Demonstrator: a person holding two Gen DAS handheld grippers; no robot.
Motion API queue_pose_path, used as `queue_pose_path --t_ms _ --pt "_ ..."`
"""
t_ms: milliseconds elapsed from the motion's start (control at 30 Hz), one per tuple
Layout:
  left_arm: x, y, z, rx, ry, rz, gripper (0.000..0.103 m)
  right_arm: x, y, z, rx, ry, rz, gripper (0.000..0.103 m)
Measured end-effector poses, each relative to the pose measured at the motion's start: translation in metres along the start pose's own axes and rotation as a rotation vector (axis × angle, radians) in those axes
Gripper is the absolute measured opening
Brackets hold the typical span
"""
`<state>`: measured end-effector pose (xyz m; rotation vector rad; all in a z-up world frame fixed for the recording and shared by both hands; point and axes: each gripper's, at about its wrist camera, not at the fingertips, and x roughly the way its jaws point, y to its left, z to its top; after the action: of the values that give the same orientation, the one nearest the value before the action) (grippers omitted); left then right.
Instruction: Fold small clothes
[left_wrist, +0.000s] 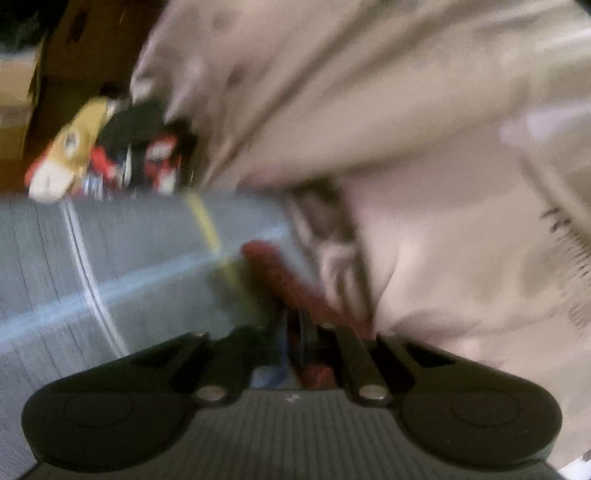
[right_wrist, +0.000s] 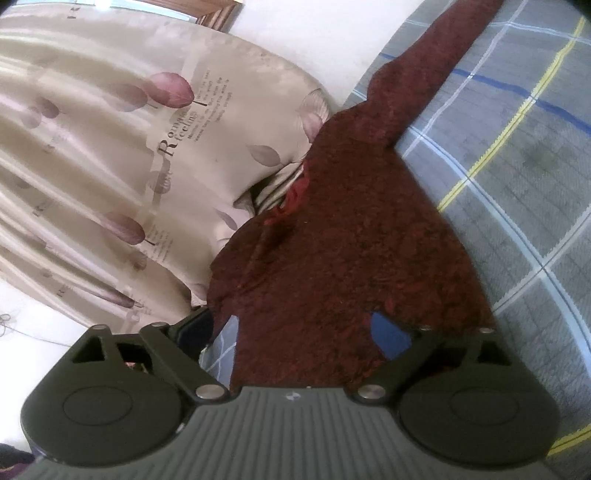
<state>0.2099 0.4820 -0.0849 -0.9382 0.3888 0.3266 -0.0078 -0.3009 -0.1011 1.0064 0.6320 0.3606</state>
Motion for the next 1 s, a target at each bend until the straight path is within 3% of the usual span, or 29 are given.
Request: queue_pose_path --t_ms 133,233,367,467,500,567,600,633,767,900,1000 --pt "-0.029 -0.003 0.035 0.004 -0.099 -0.025 0.005 -0.001 0.001 0.0 -0.003 -0.006 0.0 0.093" --pt "-0.04 0.001 0.048 0.051 -0.098 0.039 0.005 -0.001 0.0 -0.001 0.002 -0.003 0.01 0.096" --pt "-0.03 0.013 0.036 0.032 0.064 -0.011 0.005 0.002 -0.001 -0.004 0.009 -0.003 0.024 0.096" --pt "-0.008 0.013 0.014 0.014 0.251 -0.09 0.01 0.008 -0.002 -0.005 0.023 0.016 0.026 0.098" --pt "-0.001 0.012 0.008 0.012 0.277 -0.107 0.014 0.01 -0.002 -0.005 0.024 0.023 0.029 0.098" --pt "0.014 0.012 -0.003 -0.007 0.326 -0.11 0.039 0.012 0.001 -0.006 0.014 0.032 0.029 0.098" --pt "0.02 0.013 -0.006 -0.025 0.319 -0.096 0.056 0.012 0.003 -0.006 0.005 0.035 0.028 0.098" --pt "0.022 0.017 -0.008 -0.048 0.285 -0.092 0.064 0.012 0.005 -0.006 -0.003 0.035 0.026 0.099" --pt "0.037 0.03 -0.005 -0.179 0.22 -0.1 0.073 0.006 0.006 -0.006 -0.014 0.025 0.025 0.1" --pt "0.05 0.012 -0.002 -0.155 0.236 -0.077 0.089 0.004 0.002 -0.005 0.005 0.015 0.006 0.101" --pt "0.063 0.008 0.001 -0.154 0.247 -0.081 0.089 0.009 -0.003 -0.006 0.026 0.014 -0.003 0.102"
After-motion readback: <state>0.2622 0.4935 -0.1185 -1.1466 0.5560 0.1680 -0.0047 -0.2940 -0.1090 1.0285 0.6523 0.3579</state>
